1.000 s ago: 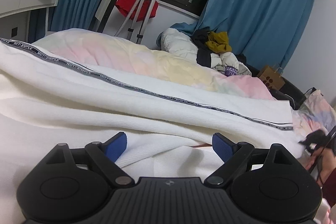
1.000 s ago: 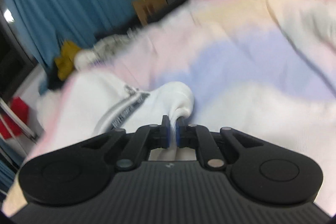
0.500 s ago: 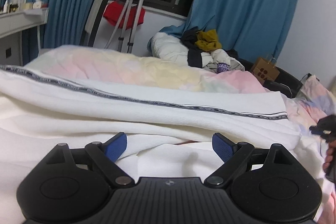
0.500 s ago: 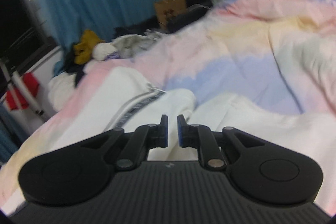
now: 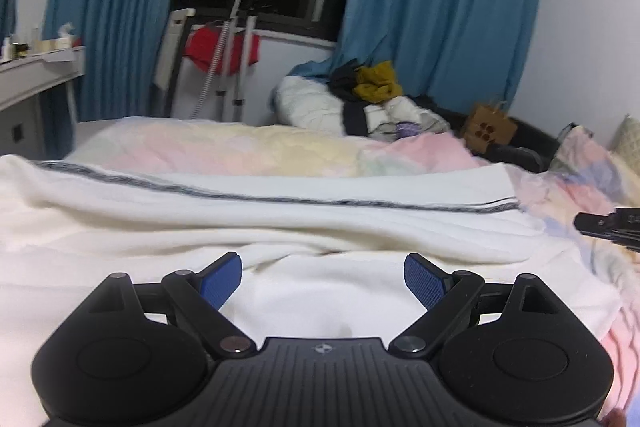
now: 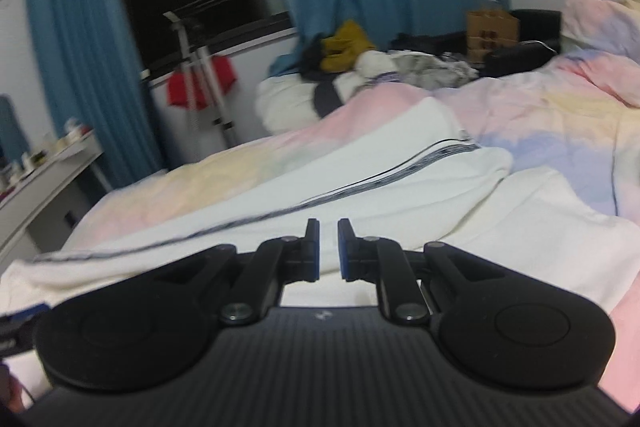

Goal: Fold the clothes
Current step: 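Grasp the ribbed cuff of the other sleeve with the left gripper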

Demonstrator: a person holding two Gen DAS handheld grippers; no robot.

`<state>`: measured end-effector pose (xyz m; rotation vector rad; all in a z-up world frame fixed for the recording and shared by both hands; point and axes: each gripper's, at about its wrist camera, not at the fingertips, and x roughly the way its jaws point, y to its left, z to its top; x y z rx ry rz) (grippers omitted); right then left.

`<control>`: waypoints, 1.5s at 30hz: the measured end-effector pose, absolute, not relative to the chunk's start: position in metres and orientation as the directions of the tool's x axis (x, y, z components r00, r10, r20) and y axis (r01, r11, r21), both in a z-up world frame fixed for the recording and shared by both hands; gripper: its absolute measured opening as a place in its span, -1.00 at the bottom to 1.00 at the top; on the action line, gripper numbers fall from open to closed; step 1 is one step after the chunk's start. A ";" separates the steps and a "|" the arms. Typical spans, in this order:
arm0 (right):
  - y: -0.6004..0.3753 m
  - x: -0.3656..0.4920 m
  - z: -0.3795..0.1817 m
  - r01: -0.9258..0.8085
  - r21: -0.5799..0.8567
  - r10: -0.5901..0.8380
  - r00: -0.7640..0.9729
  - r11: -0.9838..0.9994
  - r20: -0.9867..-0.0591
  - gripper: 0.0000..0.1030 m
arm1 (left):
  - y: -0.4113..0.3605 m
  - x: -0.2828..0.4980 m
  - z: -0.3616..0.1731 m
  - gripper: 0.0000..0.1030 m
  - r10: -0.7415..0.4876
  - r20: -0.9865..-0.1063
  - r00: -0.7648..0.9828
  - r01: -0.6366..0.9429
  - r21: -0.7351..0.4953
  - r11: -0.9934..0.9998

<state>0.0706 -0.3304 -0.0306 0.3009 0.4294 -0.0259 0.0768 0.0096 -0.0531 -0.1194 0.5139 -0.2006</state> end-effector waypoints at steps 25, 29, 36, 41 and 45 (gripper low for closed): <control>-0.337 0.061 -0.039 0.080 0.378 0.093 0.904 0.922 -0.418 0.69 | 0.279 -0.040 0.018 0.76 0.033 -0.707 0.706 -0.541 -0.509 0.670; -0.337 0.063 -0.042 0.094 0.376 0.085 0.897 0.922 -0.435 0.69 | 0.311 -0.057 0.041 0.76 0.106 -0.698 0.708 -0.576 -0.485 0.657; -0.342 0.060 -0.037 0.122 0.380 0.062 0.897 0.917 -0.438 0.69 | 0.335 -0.075 0.072 0.80 0.115 -0.675 0.729 -0.562 -0.494 0.663; -0.362 0.052 -0.034 0.183 0.433 0.025 0.902 0.883 -0.431 0.69 | 0.330 -0.081 0.029 0.80 -0.057 -0.712 0.700 -0.572 -0.607 0.552; -0.384 0.047 -0.038 0.267 0.504 -0.022 0.898 0.821 -0.440 0.69 | 0.329 -0.079 -0.008 0.77 -0.161 -0.721 0.674 -0.614 -0.668 0.421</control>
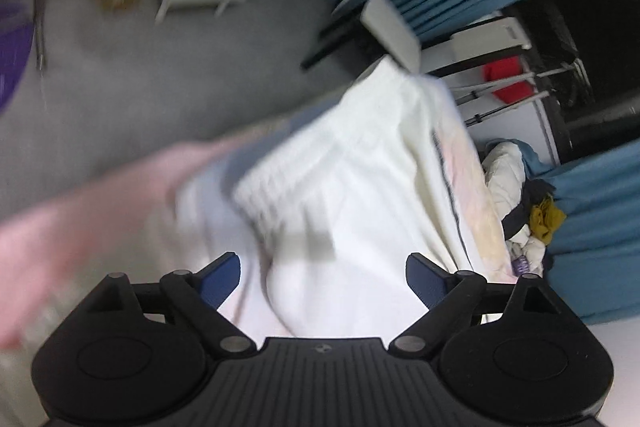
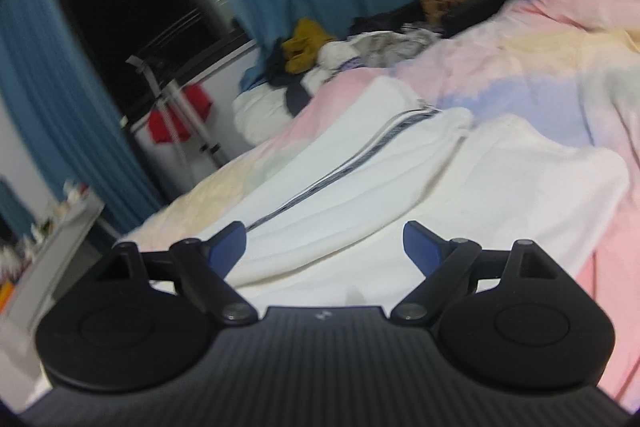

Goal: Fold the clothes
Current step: 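Grasp the ribbed cuff of the other sleeve with the left gripper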

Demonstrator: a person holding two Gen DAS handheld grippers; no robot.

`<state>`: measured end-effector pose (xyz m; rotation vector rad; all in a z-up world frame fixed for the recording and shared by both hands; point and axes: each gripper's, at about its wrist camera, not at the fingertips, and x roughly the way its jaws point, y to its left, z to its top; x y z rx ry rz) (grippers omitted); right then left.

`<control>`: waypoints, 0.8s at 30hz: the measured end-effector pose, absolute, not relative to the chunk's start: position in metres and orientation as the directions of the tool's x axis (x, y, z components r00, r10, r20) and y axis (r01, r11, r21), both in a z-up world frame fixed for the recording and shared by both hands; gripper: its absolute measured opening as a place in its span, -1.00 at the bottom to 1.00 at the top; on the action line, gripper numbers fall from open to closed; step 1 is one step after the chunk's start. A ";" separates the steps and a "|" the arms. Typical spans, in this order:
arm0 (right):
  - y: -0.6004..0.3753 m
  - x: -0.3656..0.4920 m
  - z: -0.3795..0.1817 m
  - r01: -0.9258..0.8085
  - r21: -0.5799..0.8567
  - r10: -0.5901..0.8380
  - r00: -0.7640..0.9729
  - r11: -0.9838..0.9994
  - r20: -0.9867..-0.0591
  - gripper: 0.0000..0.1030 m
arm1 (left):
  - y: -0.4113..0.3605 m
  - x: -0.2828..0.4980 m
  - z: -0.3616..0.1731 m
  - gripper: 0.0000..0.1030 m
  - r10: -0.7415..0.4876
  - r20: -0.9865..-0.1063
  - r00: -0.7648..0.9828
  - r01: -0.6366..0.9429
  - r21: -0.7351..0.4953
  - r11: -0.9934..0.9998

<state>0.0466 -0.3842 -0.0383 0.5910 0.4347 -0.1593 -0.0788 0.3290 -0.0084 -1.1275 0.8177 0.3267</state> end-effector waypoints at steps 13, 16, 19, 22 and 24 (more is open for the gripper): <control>-0.406 0.050 -0.057 0.364 0.570 -0.053 0.871 0.737 -0.488 0.69 | 0.310 -0.038 -0.068 0.62 -0.199 -0.705 0.681 -0.658 -0.708 0.257; -0.411 0.050 -0.060 0.373 0.583 -0.051 0.868 0.722 -0.494 0.69 | 0.304 -0.030 -0.068 0.59 -0.162 -0.716 0.679 -0.657 -0.691 0.303; -0.418 0.050 -0.064 0.386 0.611 -0.042 0.866 0.691 -0.499 0.69 | 0.305 -0.031 -0.072 0.24 -0.140 -0.715 0.685 -0.661 -0.691 0.294; -0.428 0.048 -0.067 0.403 0.637 -0.043 0.864 0.657 -0.502 0.69 | 0.306 -0.036 -0.075 -0.01 -0.137 -0.693 0.708 -0.642 -0.712 0.284; -0.431 0.047 -0.068 0.416 0.649 -0.049 0.862 0.637 -0.505 0.69 | 0.305 -0.038 -0.075 -0.16 -0.144 -0.664 0.733 -0.613 -0.738 0.280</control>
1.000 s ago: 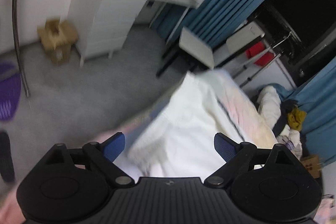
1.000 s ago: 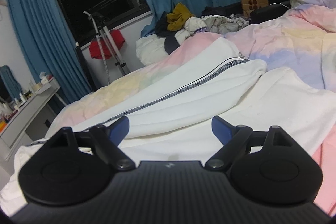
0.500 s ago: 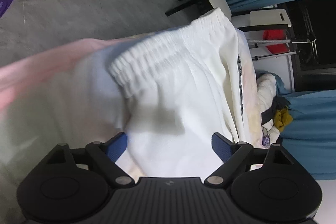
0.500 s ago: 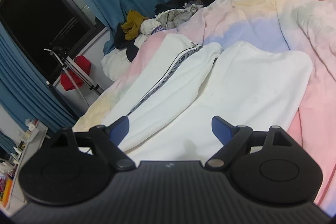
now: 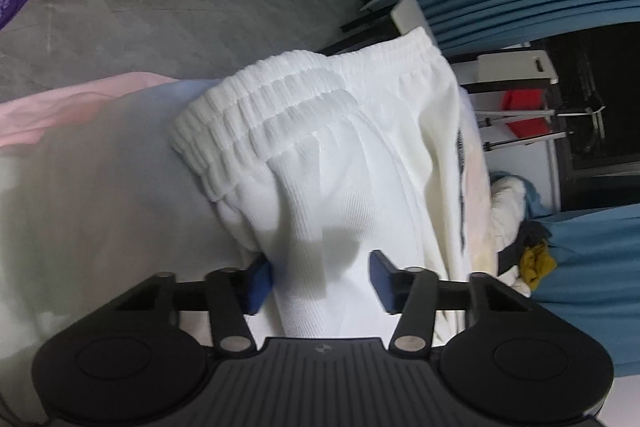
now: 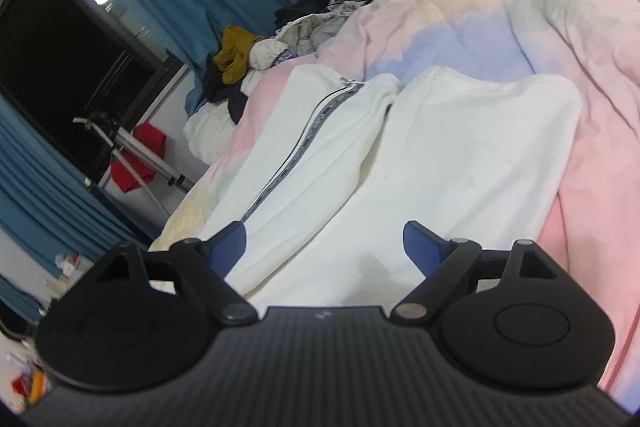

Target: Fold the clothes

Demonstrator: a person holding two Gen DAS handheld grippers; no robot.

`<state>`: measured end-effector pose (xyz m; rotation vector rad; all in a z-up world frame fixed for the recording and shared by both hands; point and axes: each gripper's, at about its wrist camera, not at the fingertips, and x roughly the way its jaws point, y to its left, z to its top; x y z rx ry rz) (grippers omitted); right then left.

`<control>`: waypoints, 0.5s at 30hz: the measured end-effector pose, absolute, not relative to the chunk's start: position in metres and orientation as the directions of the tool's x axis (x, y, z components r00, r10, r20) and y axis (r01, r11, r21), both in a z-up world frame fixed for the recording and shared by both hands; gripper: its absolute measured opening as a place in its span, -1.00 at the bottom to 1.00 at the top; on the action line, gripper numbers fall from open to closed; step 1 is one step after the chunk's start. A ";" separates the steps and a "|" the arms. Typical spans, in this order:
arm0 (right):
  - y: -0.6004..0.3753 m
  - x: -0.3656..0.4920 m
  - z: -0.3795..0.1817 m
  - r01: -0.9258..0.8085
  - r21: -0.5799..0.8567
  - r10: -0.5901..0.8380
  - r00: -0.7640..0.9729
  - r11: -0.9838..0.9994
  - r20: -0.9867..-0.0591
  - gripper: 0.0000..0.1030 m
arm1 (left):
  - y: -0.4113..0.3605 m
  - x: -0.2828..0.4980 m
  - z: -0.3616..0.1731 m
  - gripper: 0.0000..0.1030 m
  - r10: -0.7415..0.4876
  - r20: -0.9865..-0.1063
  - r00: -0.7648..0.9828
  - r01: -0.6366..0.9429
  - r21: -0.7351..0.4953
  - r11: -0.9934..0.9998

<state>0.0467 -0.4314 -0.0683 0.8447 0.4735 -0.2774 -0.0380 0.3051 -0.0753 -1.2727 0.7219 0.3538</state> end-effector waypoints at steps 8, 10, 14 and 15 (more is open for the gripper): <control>-0.435 0.044 -0.070 0.433 0.662 -0.060 0.860 0.612 -0.506 0.69 | 0.288 -0.053 -0.052 -0.55 -0.138 -0.503 0.853 -0.411 -0.812 0.414; -0.436 0.044 -0.071 0.437 0.665 -0.063 0.859 0.605 -0.507 0.69 | 0.290 -0.054 -0.059 -0.37 -0.154 -0.521 0.839 -0.436 -0.815 0.383; -0.441 0.043 -0.074 0.444 0.680 -0.058 0.858 0.583 -0.510 0.69 | 0.297 -0.054 -0.077 0.03 -0.182 -0.564 0.806 -0.506 -0.815 0.284; -0.444 0.041 -0.074 0.449 0.685 -0.063 0.858 0.574 -0.509 0.69 | 0.298 -0.053 -0.081 0.07 -0.184 -0.567 0.803 -0.514 -0.815 0.268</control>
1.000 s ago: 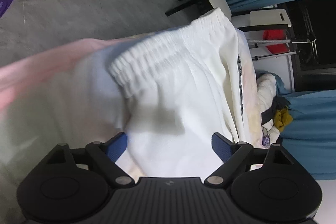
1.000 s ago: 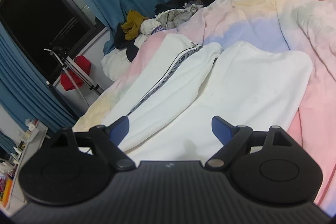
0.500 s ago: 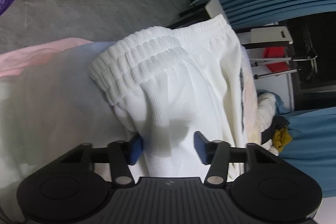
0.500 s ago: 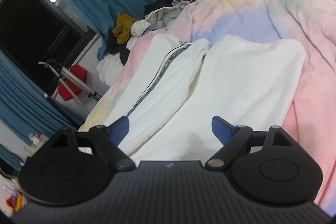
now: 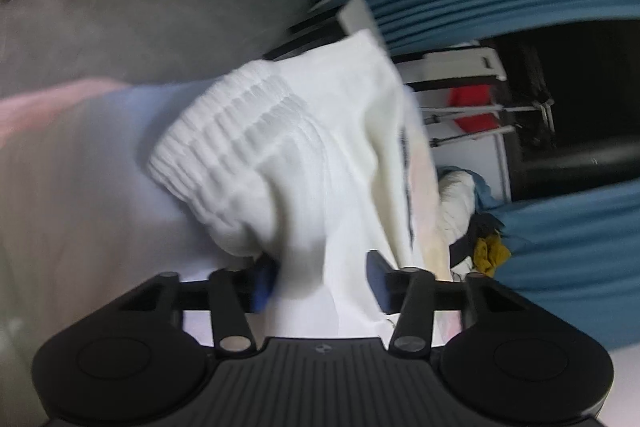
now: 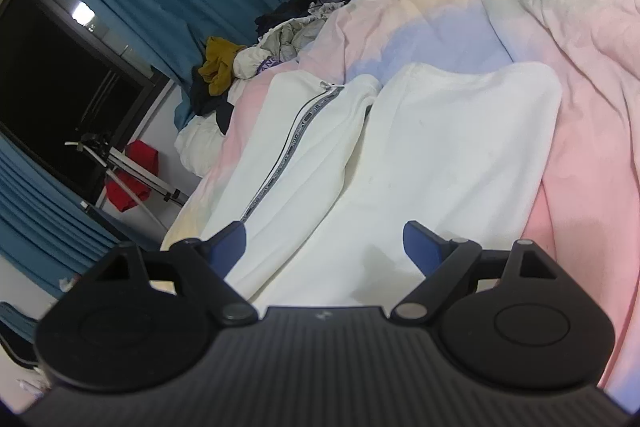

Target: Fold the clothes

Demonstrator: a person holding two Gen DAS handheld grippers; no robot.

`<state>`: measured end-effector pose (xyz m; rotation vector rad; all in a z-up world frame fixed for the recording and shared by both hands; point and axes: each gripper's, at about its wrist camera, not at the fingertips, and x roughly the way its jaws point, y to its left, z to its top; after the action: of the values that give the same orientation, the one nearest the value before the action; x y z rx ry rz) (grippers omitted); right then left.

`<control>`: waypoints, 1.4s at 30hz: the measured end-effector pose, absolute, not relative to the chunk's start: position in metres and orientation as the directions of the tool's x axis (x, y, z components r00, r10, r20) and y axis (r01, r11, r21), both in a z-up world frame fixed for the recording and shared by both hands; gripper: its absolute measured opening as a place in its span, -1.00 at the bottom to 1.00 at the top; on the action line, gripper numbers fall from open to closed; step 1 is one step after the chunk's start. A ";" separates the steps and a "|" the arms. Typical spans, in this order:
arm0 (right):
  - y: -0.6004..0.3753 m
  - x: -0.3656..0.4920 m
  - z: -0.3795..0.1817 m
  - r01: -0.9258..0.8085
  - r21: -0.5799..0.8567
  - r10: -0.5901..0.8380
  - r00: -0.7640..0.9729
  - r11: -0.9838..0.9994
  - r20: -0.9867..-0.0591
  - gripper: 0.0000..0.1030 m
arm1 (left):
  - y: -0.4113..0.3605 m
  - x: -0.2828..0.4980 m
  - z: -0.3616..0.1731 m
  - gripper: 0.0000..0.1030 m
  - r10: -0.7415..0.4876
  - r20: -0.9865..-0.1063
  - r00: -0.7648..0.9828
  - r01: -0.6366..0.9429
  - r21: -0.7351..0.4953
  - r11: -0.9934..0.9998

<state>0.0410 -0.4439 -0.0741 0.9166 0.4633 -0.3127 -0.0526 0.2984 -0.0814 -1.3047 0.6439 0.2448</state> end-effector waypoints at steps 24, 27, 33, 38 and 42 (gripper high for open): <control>-0.552 0.003 -0.159 0.693 0.714 -0.173 0.719 0.098 -0.673 0.72 | 0.289 -0.019 -0.091 -0.60 -0.212 -0.629 0.748 -0.524 -0.755 0.394; -0.554 0.024 -0.166 0.716 0.684 -0.188 0.697 0.138 -0.692 0.72 | 0.290 -0.016 -0.087 -0.63 -0.203 -0.590 0.782 -0.490 -0.782 0.386; -0.539 0.065 -0.158 0.612 0.736 -0.148 0.789 0.291 -0.597 0.54 | 0.294 -0.030 -0.080 -0.66 -0.190 -0.504 0.843 -0.425 -0.839 0.341; -0.536 0.074 -0.153 0.602 0.718 -0.160 0.794 0.350 -0.587 -0.07 | 0.292 -0.035 -0.074 -0.67 -0.176 -0.492 0.853 -0.407 -0.836 0.367; -0.545 0.062 -0.159 0.633 0.713 -0.184 0.772 0.302 -0.608 -0.70 | 0.291 -0.038 -0.075 -0.67 -0.171 -0.492 0.853 -0.405 -0.833 0.376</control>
<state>0.0623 -0.5446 -0.1588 1.1441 0.4586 -0.5673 -0.0383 0.2906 -0.0747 -1.1931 0.5609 0.1604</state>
